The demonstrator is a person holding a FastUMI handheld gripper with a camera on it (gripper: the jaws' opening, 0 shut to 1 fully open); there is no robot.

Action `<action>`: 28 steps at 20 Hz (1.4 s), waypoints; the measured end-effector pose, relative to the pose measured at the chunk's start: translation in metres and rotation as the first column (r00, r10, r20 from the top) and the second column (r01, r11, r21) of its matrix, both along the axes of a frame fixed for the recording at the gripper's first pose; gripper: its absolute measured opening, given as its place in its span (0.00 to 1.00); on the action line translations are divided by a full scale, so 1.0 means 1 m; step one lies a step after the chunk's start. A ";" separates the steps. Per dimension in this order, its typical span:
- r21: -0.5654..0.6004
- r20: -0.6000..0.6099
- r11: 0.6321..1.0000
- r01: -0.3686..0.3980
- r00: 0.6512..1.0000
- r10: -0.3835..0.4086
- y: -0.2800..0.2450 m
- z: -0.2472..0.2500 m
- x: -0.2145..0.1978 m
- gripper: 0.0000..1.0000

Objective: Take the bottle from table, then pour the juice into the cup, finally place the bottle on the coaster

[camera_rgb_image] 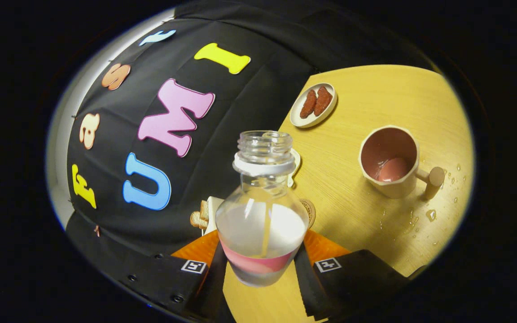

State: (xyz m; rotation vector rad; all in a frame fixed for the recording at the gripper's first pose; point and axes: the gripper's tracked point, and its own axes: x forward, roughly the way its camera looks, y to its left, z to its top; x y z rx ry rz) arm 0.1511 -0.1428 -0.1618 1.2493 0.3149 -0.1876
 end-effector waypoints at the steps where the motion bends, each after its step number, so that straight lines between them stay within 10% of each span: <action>1: 0.037 -0.003 0.999 0.014 1.000 -0.013 -0.002 -0.002 0.001 0.72; 9: 0.294 -0.088 0.942 0.161 0.986 -0.141 -0.041 -0.026 0.009 0.72; 28: 0.656 -0.288 0.666 0.355 0.934 -0.214 -0.048 -0.046 0.030 0.72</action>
